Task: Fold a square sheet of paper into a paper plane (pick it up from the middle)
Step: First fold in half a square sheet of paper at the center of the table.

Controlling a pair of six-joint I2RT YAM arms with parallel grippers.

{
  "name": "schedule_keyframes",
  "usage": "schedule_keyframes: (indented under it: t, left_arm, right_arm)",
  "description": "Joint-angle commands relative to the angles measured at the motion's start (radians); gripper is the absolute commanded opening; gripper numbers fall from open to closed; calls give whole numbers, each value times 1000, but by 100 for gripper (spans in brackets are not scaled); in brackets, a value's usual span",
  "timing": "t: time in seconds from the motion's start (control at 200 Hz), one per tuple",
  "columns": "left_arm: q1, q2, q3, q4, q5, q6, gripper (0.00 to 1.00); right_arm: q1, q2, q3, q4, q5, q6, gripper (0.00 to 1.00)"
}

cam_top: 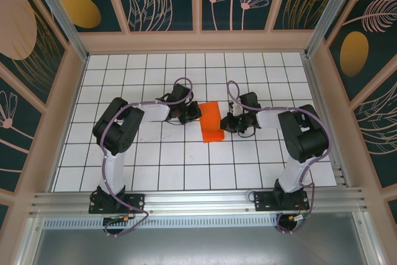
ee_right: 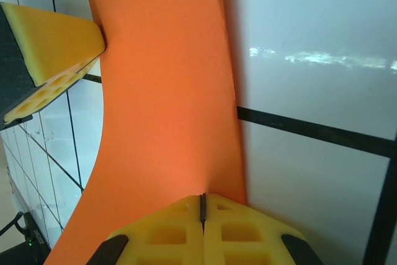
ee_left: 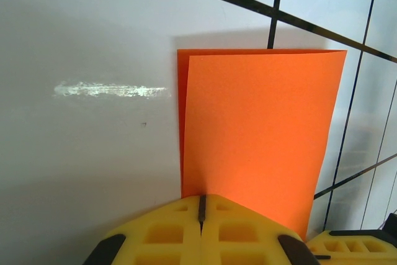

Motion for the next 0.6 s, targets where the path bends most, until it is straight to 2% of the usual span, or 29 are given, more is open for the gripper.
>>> schedule_keyframes:
  t: [0.0, 0.31, 0.595]
  left_arm:
    - [5, 98, -73, -200, -142, 5, 4]
    - [4, 95, -74, -200, -144, 6, 4]
    - [4, 95, -76, -199, -147, 5, 4]
  right_arm:
    - [18, -36, 30, -17, -47, 0, 0]
    - [47, 17, 36, -14, -49, -1, 0]
    - [29, -57, -91, -87, -31, -41, 0]
